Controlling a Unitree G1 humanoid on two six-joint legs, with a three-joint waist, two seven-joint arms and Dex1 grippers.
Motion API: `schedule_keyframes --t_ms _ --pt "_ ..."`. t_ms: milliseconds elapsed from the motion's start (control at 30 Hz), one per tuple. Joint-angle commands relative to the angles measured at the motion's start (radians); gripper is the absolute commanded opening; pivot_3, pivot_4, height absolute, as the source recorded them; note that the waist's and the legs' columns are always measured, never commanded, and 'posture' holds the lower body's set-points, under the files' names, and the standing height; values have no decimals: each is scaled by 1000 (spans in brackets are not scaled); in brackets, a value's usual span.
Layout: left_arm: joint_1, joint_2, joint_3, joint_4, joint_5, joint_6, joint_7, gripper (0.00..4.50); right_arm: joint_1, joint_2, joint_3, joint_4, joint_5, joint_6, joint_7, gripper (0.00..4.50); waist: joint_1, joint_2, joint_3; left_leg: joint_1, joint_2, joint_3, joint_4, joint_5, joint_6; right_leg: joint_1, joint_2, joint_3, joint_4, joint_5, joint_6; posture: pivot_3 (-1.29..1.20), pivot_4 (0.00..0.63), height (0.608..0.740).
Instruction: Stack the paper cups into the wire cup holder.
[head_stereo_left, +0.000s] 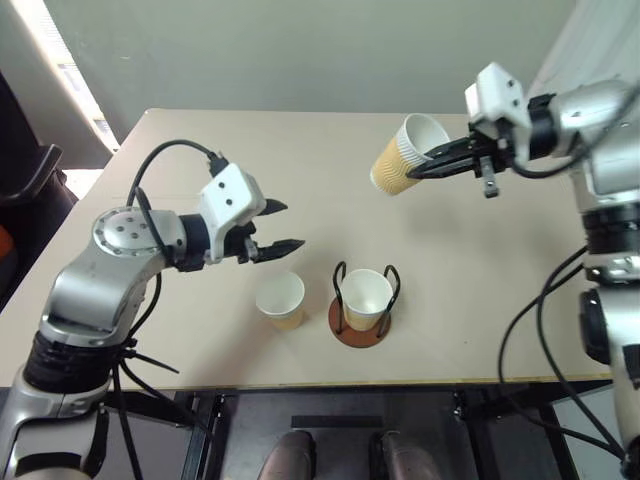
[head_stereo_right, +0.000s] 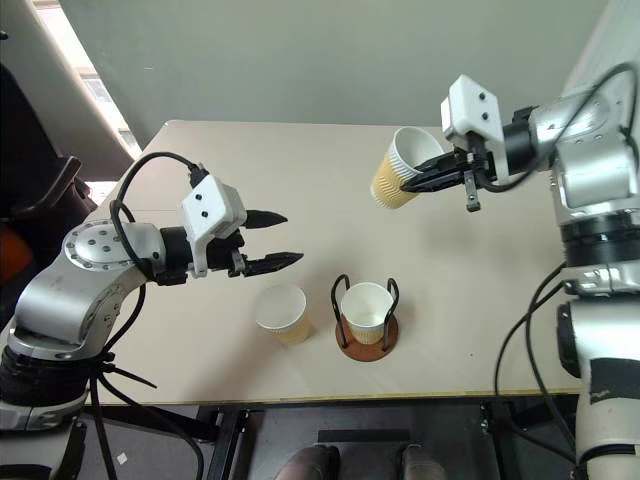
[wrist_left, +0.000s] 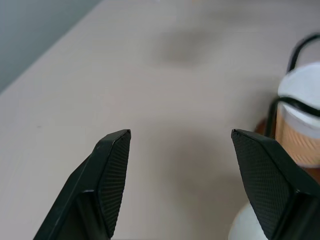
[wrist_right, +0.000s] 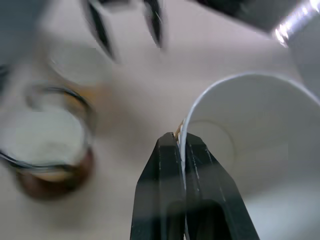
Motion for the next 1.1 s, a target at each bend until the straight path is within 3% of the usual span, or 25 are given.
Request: schedule_keyframes --t_ms 33,167,367,567,800,1100 --pt "4 21 26 -34 -16 -27 -38 3457 30 -29 29 -177 72 75 12 45 0 0 0 0 0 0 0 0 0 0 0 0 0 0 0 0 150 740" --pt "21 27 37 -69 -64 -12 -89 3457 41 -37 89 -250 56 65 12 45 -1 0 0 1 0 -2 1 1 2 0 0 1 1 2 2 0 150 740" --pt "85 104 117 -135 -182 12 -193 3457 74 -24 153 -279 23 26 12 45 -5 0 0 2 0 -4 1 2 13 0 0 0 2 2 -7 0 150 740" --pt "160 177 250 -147 -267 12 -255 3457 94 -11 185 -265 -14 -9 12 45 -6 0 0 4 0 -4 -1 6 15 1 0 0 2 4 -10 0 150 740" --pt "250 230 321 -152 -286 10 -276 3457 99 18 208 -216 -97 -63 10 45 -8 0 0 4 0 -3 -2 6 15 1 0 0 2 4 -11 0 150 740" --pt "316 241 349 -148 -281 -3 -267 3457 101 4 244 -218 -74 -97 12 45 -9 0 0 4 -1 -3 -3 5 13 1 0 1 2 3 -12 0 150 740"
